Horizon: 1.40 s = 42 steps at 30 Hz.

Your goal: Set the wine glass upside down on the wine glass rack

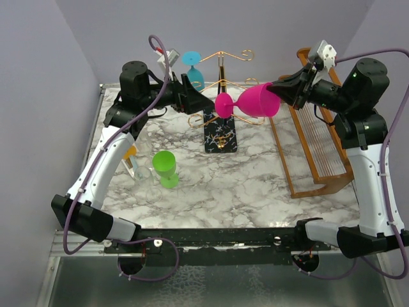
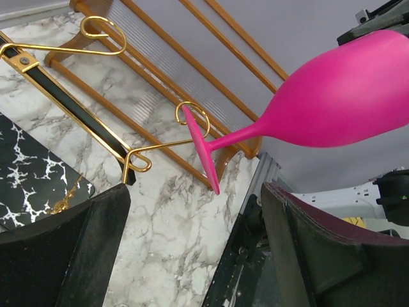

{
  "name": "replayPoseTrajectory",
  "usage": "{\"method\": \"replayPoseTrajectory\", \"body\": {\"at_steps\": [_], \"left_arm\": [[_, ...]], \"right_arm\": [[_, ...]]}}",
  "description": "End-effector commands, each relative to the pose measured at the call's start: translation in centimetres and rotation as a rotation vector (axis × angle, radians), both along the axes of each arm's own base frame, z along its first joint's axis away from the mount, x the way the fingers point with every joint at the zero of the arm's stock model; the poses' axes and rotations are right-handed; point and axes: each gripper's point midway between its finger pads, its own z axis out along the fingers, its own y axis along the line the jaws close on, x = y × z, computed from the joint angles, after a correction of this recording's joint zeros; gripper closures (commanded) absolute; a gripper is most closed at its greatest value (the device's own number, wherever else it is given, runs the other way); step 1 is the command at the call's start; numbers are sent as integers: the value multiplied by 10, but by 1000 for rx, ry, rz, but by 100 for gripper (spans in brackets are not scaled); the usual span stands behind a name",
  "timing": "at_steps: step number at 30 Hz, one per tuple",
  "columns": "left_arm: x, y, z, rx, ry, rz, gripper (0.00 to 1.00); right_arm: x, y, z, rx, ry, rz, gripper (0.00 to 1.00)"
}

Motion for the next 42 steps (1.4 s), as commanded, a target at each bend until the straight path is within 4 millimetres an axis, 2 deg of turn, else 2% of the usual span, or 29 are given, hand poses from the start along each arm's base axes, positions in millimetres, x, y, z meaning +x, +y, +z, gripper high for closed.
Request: {"method": "replayPoseTrajectory", "body": {"at_steps": [1,12,19,30,36,42], "left_arm": [[-1,-5,3,-28,-2,-16,16],[-6,-19,8,-48,7,-41,20],[-2,-29,6,-39,26,-54,41],[-2,-37,4,-36,21,-84,66],[1,-41,0,-31,29,-87,83],[2,-40,1,-27,20,-80,94]], "right_arm": [[4,-3,23,60,-37,-41,99],[10,-4,23,97,-12,-65,99],[13,-2,19,101,-7,-60,99],[20,-3,5,89,3,-70,99],[16,1,-1,89,17,-34,99],[13,1,-4,86,16,-29,99]]}}
